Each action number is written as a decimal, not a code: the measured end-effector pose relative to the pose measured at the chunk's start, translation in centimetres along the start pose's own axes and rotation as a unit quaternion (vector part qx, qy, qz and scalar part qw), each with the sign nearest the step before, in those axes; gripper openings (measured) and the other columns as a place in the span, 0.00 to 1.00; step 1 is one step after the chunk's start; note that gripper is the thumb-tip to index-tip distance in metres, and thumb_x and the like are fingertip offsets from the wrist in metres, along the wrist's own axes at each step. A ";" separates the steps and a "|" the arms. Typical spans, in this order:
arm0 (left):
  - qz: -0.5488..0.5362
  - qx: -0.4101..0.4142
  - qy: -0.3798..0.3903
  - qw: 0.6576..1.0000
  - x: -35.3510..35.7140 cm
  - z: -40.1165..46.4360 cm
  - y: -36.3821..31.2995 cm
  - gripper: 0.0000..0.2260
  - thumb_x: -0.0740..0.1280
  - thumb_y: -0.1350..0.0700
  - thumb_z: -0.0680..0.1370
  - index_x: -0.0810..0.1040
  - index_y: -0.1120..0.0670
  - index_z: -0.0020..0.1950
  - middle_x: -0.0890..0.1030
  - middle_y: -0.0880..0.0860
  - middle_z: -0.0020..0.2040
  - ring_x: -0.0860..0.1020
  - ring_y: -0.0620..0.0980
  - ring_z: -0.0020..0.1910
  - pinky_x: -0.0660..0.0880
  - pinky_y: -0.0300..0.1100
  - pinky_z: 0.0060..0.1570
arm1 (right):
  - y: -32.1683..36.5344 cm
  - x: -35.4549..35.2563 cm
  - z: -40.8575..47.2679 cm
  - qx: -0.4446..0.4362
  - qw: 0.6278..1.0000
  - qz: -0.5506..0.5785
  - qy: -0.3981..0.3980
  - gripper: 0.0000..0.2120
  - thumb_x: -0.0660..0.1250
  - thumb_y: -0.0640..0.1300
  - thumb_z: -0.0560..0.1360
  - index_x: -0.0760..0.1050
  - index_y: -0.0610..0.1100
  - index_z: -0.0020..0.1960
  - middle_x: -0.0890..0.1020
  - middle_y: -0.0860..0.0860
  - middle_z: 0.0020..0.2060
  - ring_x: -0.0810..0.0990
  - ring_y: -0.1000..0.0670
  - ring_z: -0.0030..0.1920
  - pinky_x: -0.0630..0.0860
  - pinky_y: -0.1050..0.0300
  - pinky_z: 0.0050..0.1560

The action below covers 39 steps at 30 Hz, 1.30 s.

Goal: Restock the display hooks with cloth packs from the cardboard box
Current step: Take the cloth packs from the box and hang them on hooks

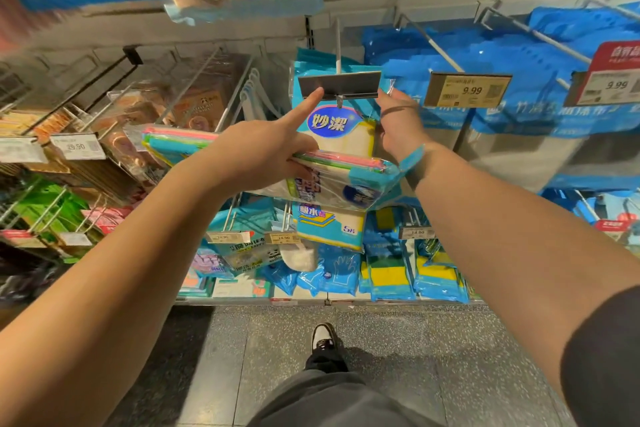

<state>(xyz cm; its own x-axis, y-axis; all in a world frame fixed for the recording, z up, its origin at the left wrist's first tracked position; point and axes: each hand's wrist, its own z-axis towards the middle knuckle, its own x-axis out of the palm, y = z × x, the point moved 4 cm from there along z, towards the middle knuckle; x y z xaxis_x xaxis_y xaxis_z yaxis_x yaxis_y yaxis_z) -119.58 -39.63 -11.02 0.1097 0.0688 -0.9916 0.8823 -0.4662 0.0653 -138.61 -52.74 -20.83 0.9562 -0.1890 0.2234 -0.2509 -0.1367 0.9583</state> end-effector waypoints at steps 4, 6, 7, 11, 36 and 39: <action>-0.016 -0.010 0.003 1.000 0.4 0.2 0.2 0.22 0.68 0.47 0.80 0.69 0.40 0.73 0.48 0.40 0.82 0.81 0.57 0.51 0.78 0.53 0.49 | -1.9 -0.4 4.4 -0.011 1.000 -0.020 -0.017 0.06 0.69 0.47 0.76 0.80 0.46 0.41 0.85 0.45 0.44 0.84 0.40 0.51 0.79 0.39 0.57; -0.030 -0.026 0.002 0.999 0.4 0.1 0.0 0.26 0.68 0.48 0.80 0.65 0.40 0.76 0.58 0.41 0.81 0.81 0.57 0.50 0.78 0.52 0.48 | -1.4 -0.6 3.6 0.002 0.999 -0.039 -0.012 0.06 0.69 0.48 0.77 0.80 0.47 0.44 0.85 0.46 0.46 0.84 0.43 0.51 0.80 0.41 0.57; -0.036 -0.032 0.000 0.999 0.3 0.0 -0.1 0.26 0.68 0.48 0.80 0.65 0.42 0.77 0.60 0.43 0.80 0.81 0.57 0.50 0.77 0.52 0.49 | -0.4 -0.5 2.0 0.002 0.999 -0.040 -0.005 0.06 0.69 0.49 0.77 0.80 0.46 0.48 0.85 0.46 0.47 0.85 0.45 0.50 0.81 0.44 0.55; -0.084 -0.023 -0.016 0.996 0.5 -0.4 0.1 0.18 0.69 0.47 0.79 0.74 0.42 0.69 0.45 0.37 0.82 0.80 0.52 0.51 0.77 0.50 0.49 | 0.7 -2.3 -1.8 0.001 0.997 -0.031 0.070 0.06 0.66 0.44 0.80 0.76 0.46 0.56 0.84 0.51 0.46 0.84 0.55 0.43 0.79 0.63 0.41; -0.380 0.026 -0.132 0.915 3.5 0.2 0.0 0.36 0.76 0.49 0.74 0.63 0.47 0.77 0.51 0.44 0.82 0.57 0.40 0.78 0.63 0.31 0.69 | 2.7 -9.9 -14.0 -0.091 0.993 0.075 -0.018 0.05 0.65 0.38 0.79 0.79 0.43 0.46 0.86 0.54 0.36 0.84 0.54 0.40 0.81 0.57 0.45; -0.440 -0.016 -0.168 0.882 3.3 0.0 -0.1 0.36 0.75 0.55 0.76 0.59 0.47 0.79 0.61 0.48 0.79 0.67 0.25 0.65 0.65 0.17 0.54 | 3.2 -9.6 -13.8 -0.129 0.988 -0.078 0.014 0.06 0.70 0.41 0.77 0.83 0.50 0.43 0.86 0.54 0.39 0.84 0.53 0.44 0.79 0.54 0.49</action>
<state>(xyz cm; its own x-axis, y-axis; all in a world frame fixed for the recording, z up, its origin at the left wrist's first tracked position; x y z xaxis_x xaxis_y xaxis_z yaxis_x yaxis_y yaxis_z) -119.33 -39.30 -14.29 -0.7608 0.1231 -0.6372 0.5718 -0.3373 -0.7478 -146.48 -37.98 -17.44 0.9849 -0.1579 0.0711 -0.0572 0.0912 0.9942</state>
